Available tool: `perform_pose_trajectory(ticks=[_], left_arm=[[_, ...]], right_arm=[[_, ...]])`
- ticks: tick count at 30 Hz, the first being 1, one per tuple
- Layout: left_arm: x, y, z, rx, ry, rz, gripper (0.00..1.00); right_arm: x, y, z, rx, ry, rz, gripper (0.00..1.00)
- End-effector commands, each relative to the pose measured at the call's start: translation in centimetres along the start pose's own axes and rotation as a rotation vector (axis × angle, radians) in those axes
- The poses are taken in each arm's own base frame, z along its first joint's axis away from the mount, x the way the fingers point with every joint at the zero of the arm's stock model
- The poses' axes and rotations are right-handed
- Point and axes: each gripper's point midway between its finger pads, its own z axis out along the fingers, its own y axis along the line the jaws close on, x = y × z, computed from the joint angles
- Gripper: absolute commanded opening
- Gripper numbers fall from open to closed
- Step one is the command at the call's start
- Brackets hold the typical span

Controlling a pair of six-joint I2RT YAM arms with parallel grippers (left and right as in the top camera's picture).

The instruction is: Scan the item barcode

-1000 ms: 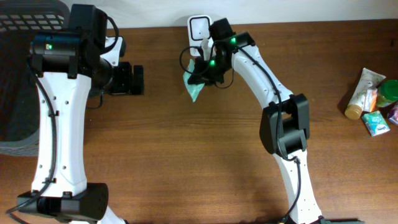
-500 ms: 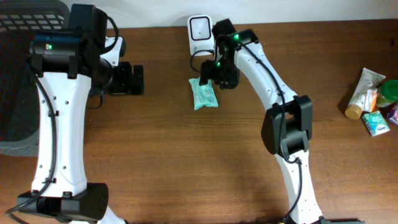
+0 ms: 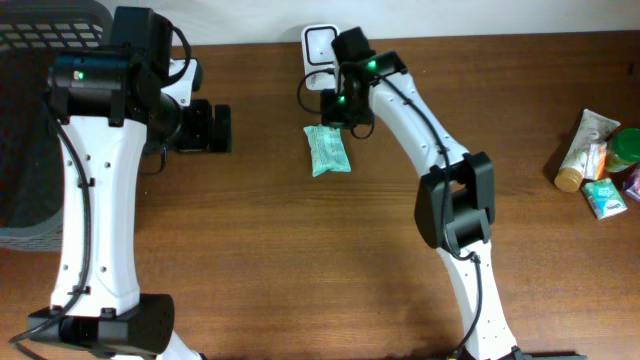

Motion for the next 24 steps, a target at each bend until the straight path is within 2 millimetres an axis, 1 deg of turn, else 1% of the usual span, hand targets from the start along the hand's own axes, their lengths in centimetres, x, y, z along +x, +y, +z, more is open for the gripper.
perform_pose_trajectory(ticks=[1,3,4,5,6,7,8,9,10,11,12,14,17,19,20,22,24], left_arm=[[0.0,0.0,-0.1,0.001,-0.003,0.017,0.99],[0.0,0.0,-0.1,0.001,-0.003,0.017,0.99],[0.0,0.0,-0.1,0.001,-0.003,0.017,0.99],[0.0,0.0,-0.1,0.001,-0.003,0.017,0.99],[0.0,0.0,-0.1,0.001,-0.003,0.017,0.99],[0.0,0.0,-0.1,0.001,-0.003,0.016,0.99],[0.0,0.0,-0.1,0.001,-0.003,0.017,0.99],[0.0,0.0,-0.1,0.001,-0.003,0.017,0.99],[0.0,0.0,-0.1,0.001,-0.003,0.017,0.99],[0.0,0.0,-0.1,0.001,-0.003,0.017,0.99],[0.0,0.0,-0.1,0.001,-0.003,0.017,0.99],[0.0,0.0,-0.1,0.001,-0.003,0.017,0.99],[0.0,0.0,-0.1,0.001,-0.003,0.017,0.99],[0.0,0.0,-0.1,0.001,-0.003,0.017,0.99],[0.0,0.0,-0.1,0.001,-0.003,0.017,0.99],[0.0,0.0,-0.1,0.001,-0.003,0.017,0.99],[0.0,0.0,-0.1,0.001,-0.003,0.017,0.99]], right_arm=[[2.1,-1.1,3.5,0.082,0.053,-0.016,0.04],[2.6,-1.6,3.8,0.104,0.066,-0.015,0.04],[2.6,-1.7,3.7,0.104,0.066,-0.013,0.04],[2.4,-1.8,3.1,0.113,0.063,-0.011,0.04],[2.2,-2.1,2.3,0.136,0.059,-0.007,0.04],[1.7,-2.4,0.7,0.166,0.043,-0.005,0.04],[1.3,-2.2,-0.8,0.176,0.035,-0.004,0.04],[1.1,-1.6,-2.4,0.171,0.031,-0.005,0.04],[1.2,-1.3,-3.5,0.172,0.039,-0.005,0.04],[1.4,-1.1,-4.0,0.172,0.049,-0.006,0.04],[2.1,-0.9,-4.2,0.175,0.075,-0.007,0.04],[3.3,-0.8,-3.5,0.187,0.114,-0.012,0.05],[5.2,-0.3,-1.9,0.203,0.169,-0.032,0.05],[5.9,-0.1,-0.5,0.203,0.181,-0.045,0.04],[6.5,0.2,1.1,0.198,0.18,-0.063,0.05],[6.9,0.3,2.4,0.203,0.175,-0.078,0.04],[6.5,-0.1,2.3,0.233,0.155,-0.084,0.04]])
